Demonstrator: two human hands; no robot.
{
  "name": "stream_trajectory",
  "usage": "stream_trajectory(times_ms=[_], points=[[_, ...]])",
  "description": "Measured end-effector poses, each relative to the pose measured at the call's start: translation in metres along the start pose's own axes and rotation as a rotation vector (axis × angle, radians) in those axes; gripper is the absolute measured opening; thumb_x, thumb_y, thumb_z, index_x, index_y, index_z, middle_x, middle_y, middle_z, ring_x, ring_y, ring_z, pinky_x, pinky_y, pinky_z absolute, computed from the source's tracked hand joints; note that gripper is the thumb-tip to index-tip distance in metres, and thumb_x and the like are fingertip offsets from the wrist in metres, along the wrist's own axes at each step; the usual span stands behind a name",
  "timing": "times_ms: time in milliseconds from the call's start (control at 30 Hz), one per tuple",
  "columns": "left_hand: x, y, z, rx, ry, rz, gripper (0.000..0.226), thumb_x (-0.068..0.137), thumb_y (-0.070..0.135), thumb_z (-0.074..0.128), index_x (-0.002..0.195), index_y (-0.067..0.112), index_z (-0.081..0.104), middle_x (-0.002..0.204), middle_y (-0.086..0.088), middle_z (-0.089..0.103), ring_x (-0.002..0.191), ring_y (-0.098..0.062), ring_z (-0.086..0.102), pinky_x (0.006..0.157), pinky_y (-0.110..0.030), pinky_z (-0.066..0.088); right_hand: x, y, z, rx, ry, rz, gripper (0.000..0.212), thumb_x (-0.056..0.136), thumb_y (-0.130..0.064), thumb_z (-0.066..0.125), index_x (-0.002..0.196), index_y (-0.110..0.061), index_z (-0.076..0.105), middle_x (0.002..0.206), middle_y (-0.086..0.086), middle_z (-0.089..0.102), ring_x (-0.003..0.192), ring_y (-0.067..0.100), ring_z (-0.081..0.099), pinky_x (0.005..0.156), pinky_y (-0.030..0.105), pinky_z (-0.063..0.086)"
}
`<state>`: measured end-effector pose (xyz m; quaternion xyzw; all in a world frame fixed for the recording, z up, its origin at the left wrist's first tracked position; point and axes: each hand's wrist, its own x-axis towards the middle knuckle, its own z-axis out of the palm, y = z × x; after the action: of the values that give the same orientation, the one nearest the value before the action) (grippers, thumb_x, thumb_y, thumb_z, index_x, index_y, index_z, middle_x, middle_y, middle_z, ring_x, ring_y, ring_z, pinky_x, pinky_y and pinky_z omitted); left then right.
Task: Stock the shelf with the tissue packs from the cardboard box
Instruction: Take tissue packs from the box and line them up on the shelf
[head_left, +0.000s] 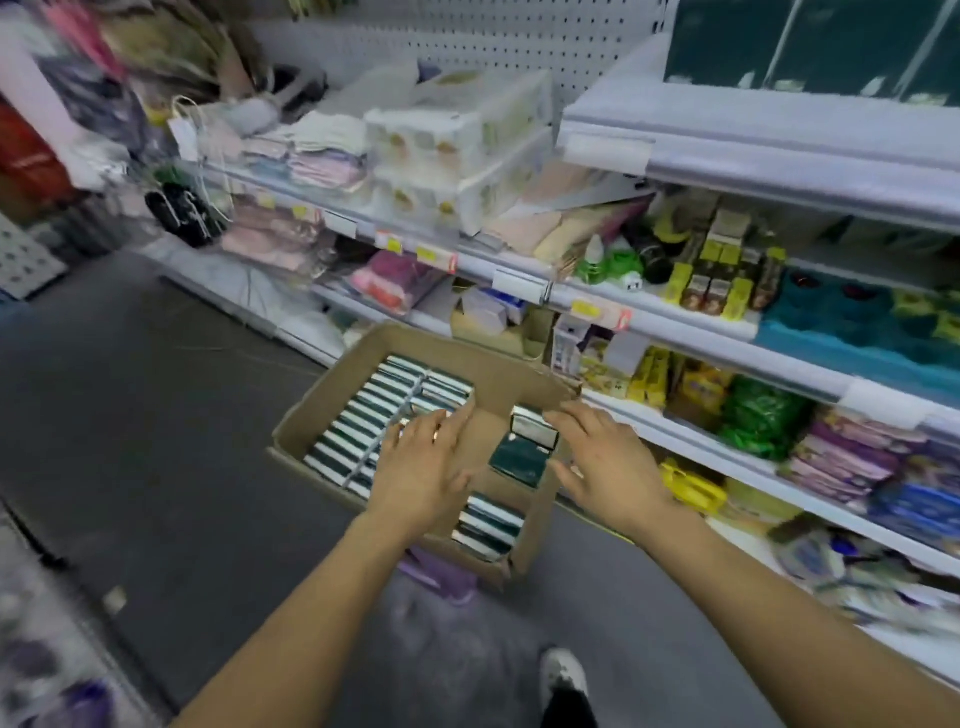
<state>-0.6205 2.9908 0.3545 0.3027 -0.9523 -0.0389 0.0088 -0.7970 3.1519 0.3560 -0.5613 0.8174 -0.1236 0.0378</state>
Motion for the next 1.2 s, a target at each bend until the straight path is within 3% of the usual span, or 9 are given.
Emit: stream_trajectory(times_ms=[300, 533, 767, 833, 933, 1000, 1067, 1167, 1200], points=[[0.068, -0.077, 0.078, -0.095, -0.207, -0.112, 0.066, 0.095, 0.044, 0.051, 0.152, 0.027, 0.022, 0.154, 0.003, 0.031, 0.143, -0.021, 0.027, 0.115, -0.038, 0.023, 0.099, 0.014, 0.096, -0.006, -0.282, 0.114, 0.055, 0.095, -0.037, 0.051, 0.146, -0.026, 0.034, 0.144, -0.001, 0.039, 0.129, 0.021, 0.041, 0.094, 0.035, 0.046], [0.125, -0.124, 0.146, -0.172, -0.357, -0.122, 0.063, 0.099, 0.046, 0.045, 0.153, 0.022, 0.023, 0.154, -0.003, 0.032, 0.139, -0.023, 0.034, 0.11, -0.041, 0.036, 0.155, 0.035, 0.173, -0.002, -0.517, 0.249, 0.055, 0.094, -0.035, 0.05, 0.145, -0.024, 0.032, 0.146, 0.004, 0.037, 0.131, 0.026, 0.038, 0.098, 0.04, 0.045], [0.179, -0.152, 0.207, -0.084, -0.414, -0.051, 0.063, 0.096, 0.044, 0.052, 0.15, 0.021, 0.029, 0.153, -0.003, 0.036, 0.142, -0.023, 0.029, 0.116, -0.046, 0.024, 0.176, 0.047, 0.253, -0.063, -0.706, 0.381, 0.058, 0.094, -0.033, 0.054, 0.145, -0.019, 0.03, 0.146, 0.009, 0.034, 0.134, 0.028, 0.034, 0.095, 0.039, 0.048], [0.189, -0.156, 0.222, -0.024, -0.421, -0.016, 0.061, 0.095, 0.045, 0.052, 0.148, 0.023, 0.032, 0.151, -0.002, 0.037, 0.143, -0.022, 0.027, 0.118, -0.045, 0.019, 0.178, 0.05, 0.273, -0.077, -0.74, 0.424, 0.065, 0.094, -0.033, 0.055, 0.148, -0.016, 0.023, 0.148, 0.011, 0.031, 0.135, 0.031, 0.031, 0.096, 0.042, 0.047], [0.197, -0.161, 0.245, 0.042, -0.452, 0.028, 0.06, 0.093, 0.046, 0.053, 0.146, 0.026, 0.035, 0.147, 0.0, 0.04, 0.141, -0.022, 0.028, 0.117, -0.047, 0.018, 0.179, 0.051, 0.3, -0.056, -0.822, 0.5, 0.093, 0.09, -0.04, 0.062, 0.153, -0.015, -0.002, 0.157, 0.012, 0.009, 0.141, 0.039, 0.014, 0.106, 0.049, 0.035], [0.2, -0.163, 0.258, 0.041, -0.427, 0.045, 0.057, 0.09, 0.05, 0.055, 0.142, 0.029, 0.041, 0.142, 0.002, 0.045, 0.138, -0.021, 0.032, 0.117, -0.049, 0.018, 0.18, 0.049, 0.314, -0.086, -0.805, 0.535, 0.096, 0.091, -0.043, 0.058, 0.153, -0.016, -0.01, 0.158, 0.013, 0.001, 0.142, 0.043, 0.009, 0.109, 0.053, 0.027], [0.204, -0.164, 0.267, 0.046, -0.389, 0.049, 0.056, 0.087, 0.054, 0.055, 0.137, 0.033, 0.047, 0.136, 0.005, 0.051, 0.134, -0.019, 0.037, 0.119, -0.05, 0.01, 0.178, 0.048, 0.326, -0.164, -0.747, 0.551, 0.083, 0.095, -0.034, 0.052, 0.154, -0.015, -0.003, 0.157, 0.016, 0.008, 0.141, 0.043, 0.015, 0.108, 0.054, 0.031], [0.209, -0.161, 0.274, 0.058, -0.336, 0.059, 0.047, 0.091, 0.058, 0.045, 0.132, 0.037, 0.053, 0.129, 0.008, 0.057, 0.129, -0.018, 0.044, 0.118, -0.052, 0.007, 0.185, 0.046, 0.328, -0.319, -0.619, 0.511, 0.066, 0.081, -0.028, 0.07, 0.139, -0.009, 0.047, 0.131, 0.021, 0.053, 0.115, 0.04, 0.055, 0.085, 0.048, 0.053], [0.21, -0.16, 0.275, 0.063, -0.313, 0.075, 0.044, 0.093, 0.057, 0.041, 0.129, 0.036, 0.055, 0.126, 0.008, 0.059, 0.127, -0.018, 0.046, 0.118, -0.051, 0.01, 0.185, 0.047, 0.328, -0.37, -0.572, 0.474, 0.057, 0.081, -0.027, 0.069, 0.133, -0.01, 0.053, 0.124, 0.019, 0.059, 0.108, 0.038, 0.06, 0.083, 0.045, 0.054]])
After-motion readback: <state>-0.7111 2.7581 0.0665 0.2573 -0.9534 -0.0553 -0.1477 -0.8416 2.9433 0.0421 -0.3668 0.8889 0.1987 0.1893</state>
